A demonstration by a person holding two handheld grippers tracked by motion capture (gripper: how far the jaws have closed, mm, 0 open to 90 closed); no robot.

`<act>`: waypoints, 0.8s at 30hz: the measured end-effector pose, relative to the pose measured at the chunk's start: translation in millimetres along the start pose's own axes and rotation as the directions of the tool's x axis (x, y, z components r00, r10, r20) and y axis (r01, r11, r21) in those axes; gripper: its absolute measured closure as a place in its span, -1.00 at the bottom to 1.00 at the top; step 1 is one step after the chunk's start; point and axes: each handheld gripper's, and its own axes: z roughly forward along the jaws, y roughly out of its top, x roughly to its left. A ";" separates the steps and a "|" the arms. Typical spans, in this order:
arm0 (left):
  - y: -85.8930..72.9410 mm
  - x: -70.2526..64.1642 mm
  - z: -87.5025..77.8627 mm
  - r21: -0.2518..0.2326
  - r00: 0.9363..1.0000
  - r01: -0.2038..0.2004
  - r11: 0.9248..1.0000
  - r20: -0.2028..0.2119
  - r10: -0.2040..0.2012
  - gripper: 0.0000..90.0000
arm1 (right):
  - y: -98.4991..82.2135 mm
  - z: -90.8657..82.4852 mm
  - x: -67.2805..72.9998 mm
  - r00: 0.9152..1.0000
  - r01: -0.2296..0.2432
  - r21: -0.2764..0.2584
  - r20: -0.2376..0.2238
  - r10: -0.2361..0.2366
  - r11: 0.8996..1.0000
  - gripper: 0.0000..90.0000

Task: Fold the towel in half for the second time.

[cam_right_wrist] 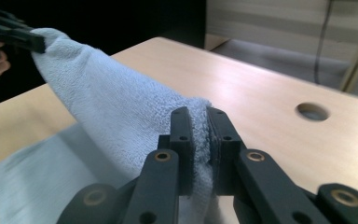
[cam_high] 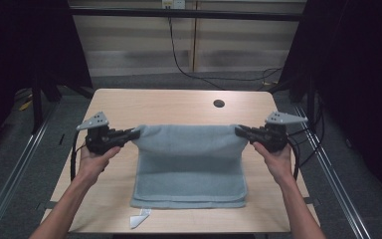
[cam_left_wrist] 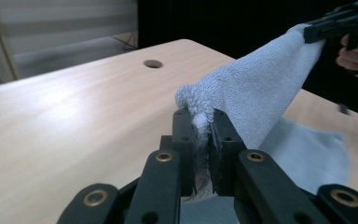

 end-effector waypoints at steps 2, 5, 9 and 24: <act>-12.3 -9.5 -4.7 0.027 1.000 -0.020 0.999 0.000 0.020 0.84 | -13.4 -6.7 11.2 1.000 0.012 0.030 -0.012 -0.011 0.999 0.82; -24.4 -14.6 -7.0 0.040 1.000 -0.012 0.999 0.008 0.012 0.84 | -28.1 -10.6 21.7 1.000 0.023 0.062 -0.022 -0.021 0.998 0.82; -51.3 -26.9 -7.9 0.075 1.000 0.012 0.997 0.025 -0.013 0.83 | -59.6 -14.3 39.9 0.999 0.010 0.104 -0.046 -0.005 0.995 0.80; -87.9 -47.9 -36.3 0.118 0.996 0.035 0.992 0.078 -0.045 0.23 | -108.6 -50.0 61.5 0.997 -0.063 0.132 -0.030 0.068 0.989 0.35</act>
